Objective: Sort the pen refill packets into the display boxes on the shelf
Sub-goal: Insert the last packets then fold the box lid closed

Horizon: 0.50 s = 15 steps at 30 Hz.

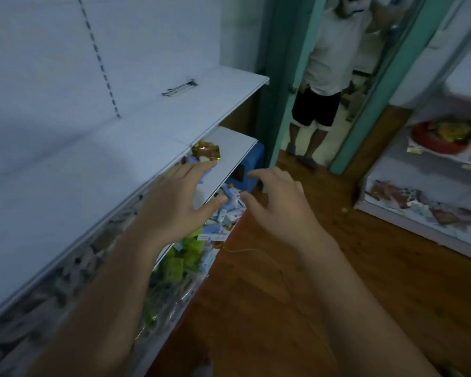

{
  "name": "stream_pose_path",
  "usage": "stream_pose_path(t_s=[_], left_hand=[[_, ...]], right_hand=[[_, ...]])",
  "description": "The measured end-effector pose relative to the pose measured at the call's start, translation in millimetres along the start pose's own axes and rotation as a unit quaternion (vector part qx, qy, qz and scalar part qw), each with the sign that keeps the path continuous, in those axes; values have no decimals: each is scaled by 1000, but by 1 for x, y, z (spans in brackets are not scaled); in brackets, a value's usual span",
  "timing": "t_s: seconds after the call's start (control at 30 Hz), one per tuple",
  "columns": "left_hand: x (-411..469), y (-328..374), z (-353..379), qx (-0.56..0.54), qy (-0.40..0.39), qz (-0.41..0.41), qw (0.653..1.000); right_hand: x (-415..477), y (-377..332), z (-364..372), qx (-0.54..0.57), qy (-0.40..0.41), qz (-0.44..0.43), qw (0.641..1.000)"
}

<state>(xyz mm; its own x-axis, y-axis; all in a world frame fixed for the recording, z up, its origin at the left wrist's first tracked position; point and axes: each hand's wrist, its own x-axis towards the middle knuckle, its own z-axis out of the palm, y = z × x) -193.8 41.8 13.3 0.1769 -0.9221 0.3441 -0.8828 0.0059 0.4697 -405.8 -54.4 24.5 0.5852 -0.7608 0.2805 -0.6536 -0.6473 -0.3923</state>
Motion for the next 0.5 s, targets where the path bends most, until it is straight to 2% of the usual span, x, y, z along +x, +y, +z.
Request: stream_pose_path(t_s=[0.27, 0.5], left_hand=[[128, -6, 29, -19, -28, 25, 999], [216, -11, 79, -6, -33, 8, 999]], right_hand=[[92, 51, -10, 5, 26, 49, 998], [167, 128, -6, 28, 20, 50, 998]])
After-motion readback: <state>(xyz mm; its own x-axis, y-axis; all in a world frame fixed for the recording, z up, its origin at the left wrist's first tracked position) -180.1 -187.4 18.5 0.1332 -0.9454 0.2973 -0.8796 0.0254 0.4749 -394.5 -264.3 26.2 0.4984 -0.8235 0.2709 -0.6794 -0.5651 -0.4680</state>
